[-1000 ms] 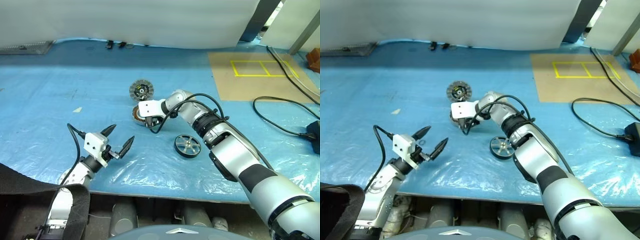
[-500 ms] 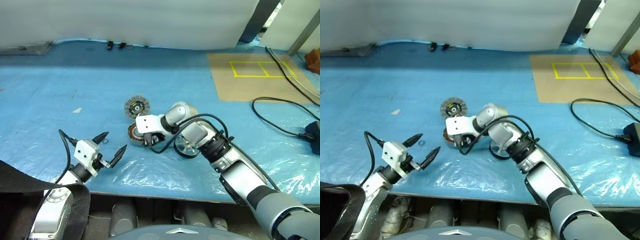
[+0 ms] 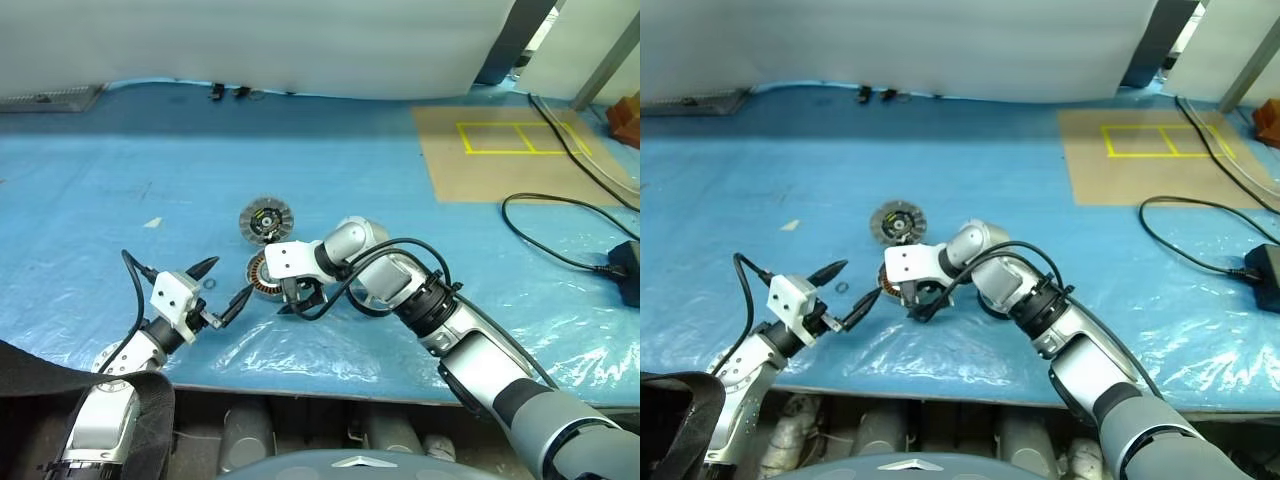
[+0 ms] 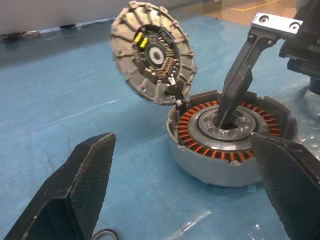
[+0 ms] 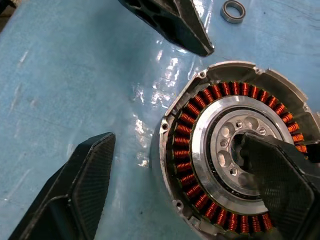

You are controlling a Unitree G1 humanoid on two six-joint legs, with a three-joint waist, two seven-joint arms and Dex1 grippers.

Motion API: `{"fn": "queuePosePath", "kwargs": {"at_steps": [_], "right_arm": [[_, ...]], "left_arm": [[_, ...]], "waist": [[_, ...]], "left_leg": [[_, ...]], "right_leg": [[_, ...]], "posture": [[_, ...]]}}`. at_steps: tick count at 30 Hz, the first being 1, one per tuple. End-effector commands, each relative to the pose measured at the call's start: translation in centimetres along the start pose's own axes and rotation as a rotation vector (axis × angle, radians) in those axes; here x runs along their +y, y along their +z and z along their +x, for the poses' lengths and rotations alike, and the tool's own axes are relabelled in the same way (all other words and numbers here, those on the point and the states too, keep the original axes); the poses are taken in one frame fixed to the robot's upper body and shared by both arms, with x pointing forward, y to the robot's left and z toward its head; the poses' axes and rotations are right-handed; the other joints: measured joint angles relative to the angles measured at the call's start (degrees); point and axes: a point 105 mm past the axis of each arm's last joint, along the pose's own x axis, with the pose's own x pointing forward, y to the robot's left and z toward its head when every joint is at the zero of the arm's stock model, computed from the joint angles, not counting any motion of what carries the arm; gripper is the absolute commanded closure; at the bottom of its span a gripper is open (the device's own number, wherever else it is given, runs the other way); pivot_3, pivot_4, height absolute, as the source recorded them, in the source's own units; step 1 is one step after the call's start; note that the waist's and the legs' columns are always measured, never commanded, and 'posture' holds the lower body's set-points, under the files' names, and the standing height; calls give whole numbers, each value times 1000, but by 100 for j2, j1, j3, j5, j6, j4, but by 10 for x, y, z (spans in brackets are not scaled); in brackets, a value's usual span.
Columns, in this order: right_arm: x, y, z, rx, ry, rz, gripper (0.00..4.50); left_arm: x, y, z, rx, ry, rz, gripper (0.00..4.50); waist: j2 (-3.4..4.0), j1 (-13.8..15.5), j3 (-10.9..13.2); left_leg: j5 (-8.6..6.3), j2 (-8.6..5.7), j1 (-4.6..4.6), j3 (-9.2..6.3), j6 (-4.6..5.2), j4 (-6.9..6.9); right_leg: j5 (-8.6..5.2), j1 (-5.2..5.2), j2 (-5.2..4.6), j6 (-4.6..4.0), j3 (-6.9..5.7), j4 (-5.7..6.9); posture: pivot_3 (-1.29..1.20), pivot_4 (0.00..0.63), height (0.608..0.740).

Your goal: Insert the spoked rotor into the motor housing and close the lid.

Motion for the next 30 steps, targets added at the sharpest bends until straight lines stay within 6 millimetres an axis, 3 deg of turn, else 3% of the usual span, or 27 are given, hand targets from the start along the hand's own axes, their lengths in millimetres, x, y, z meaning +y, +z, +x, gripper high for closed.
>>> {"fn": "queuePosePath", "kwargs": {"at_steps": [1, 8, 16, 19, 24, 30], "right_arm": [[-8, 18, -20, -56, -62, -63, 356], [-18, 31, -48, -201, -177, -156, 356], [-32, 2, -78, -335, -395, 65, 356], [-30, -10, -83, -322, -445, 100, 356], [-26, -13, -88, -374, -482, 196, 356], [-16, -27, -81, -365, -539, 238, 356]], "left_arm": [[9, 10, 1, -51, 6, 20, 0], [13, 3, -8, -28, 23, -1, 0], [14, -7, -23, 5, 81, -54, 0], [17, -18, -22, 58, 112, -68, 0], [24, -22, -16, 70, 139, -90, 0], [31, -30, -18, 100, 170, -95, 0]], "waist": [[-2, 2, 0], [-3, -31, 0], [-6, 3, 1], [-6, 0, 1], [-7, -12, 1], [-9, -3, 0]], "left_leg": [[0, 0, -1, 2, 0, 0], [-2, 4, -6, 14, -4, -10], [-2, 3, -7, 53, -4, -10], [-2, 3, -6, 60, -4, -12], [-2, 3, -5, 61, -4, -14], [-2, 2, -9, 61, -4, -20]], "right_leg": [[1, 1, 0, -1, 0, -2], [0, -16, 1, -1, 1, -6], [0, -10, 1, 0, 3, -19], [-1, -11, 1, 1, 3, -19], [-2, -11, 1, 3, 3, -21], [-1, -10, 2, 3, 3, -35]], "posture": [[0, 150, 740], [0, 150, 740], [0, 150, 740], [0, 150, 740], [0, 150, 740], [0, 150, 740]]}}
